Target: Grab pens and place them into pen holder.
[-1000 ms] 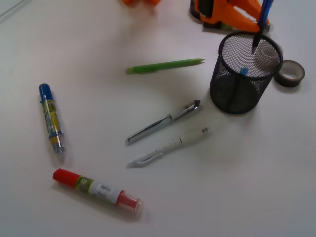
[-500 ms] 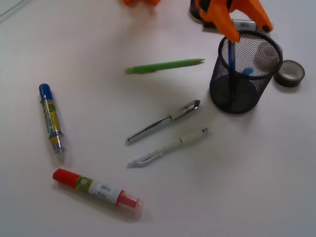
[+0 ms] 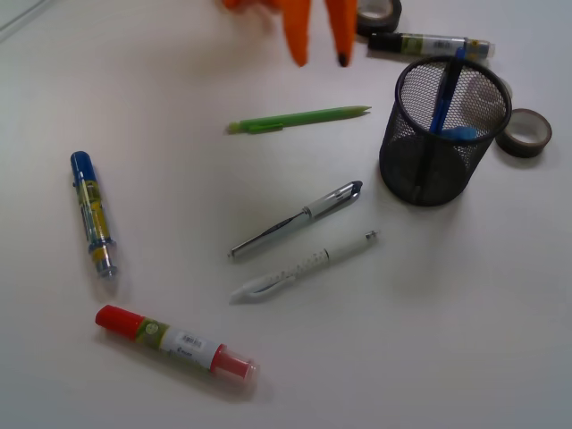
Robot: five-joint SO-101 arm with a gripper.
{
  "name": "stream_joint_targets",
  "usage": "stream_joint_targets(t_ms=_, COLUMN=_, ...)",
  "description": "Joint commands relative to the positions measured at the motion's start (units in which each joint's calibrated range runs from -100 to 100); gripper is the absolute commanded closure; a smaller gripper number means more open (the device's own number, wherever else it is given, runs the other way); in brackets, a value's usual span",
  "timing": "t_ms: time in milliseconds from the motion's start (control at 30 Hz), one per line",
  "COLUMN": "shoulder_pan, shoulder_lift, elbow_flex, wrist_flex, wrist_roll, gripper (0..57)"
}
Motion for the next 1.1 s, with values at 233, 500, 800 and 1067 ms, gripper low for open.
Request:
stream_joint_targets(t_ms=233, shoulder_pan=5.97, shoulder_lift=-5.97, elbow_flex=9.2, wrist_flex=22.0, wrist_roll=10.35, gripper=30.2)
stream_joint_targets(t_ms=500, shoulder_pan=8.81, shoulder_lift=0.15, elbow_flex=9.2, wrist_flex=26.11, wrist_roll=14.7, gripper=30.2)
stream_joint_targets(t_ms=800, shoulder_pan=7.69, shoulder_lift=17.32, elbow_flex=-1.76, wrist_flex=26.11, wrist_roll=16.61, gripper=30.2)
stream_joint_targets(t_ms=1067, shoulder_pan=7.76, shoulder_lift=28.54, elbow_flex=-8.55, wrist_flex=26.2, wrist_roll=20.07, gripper=30.2)
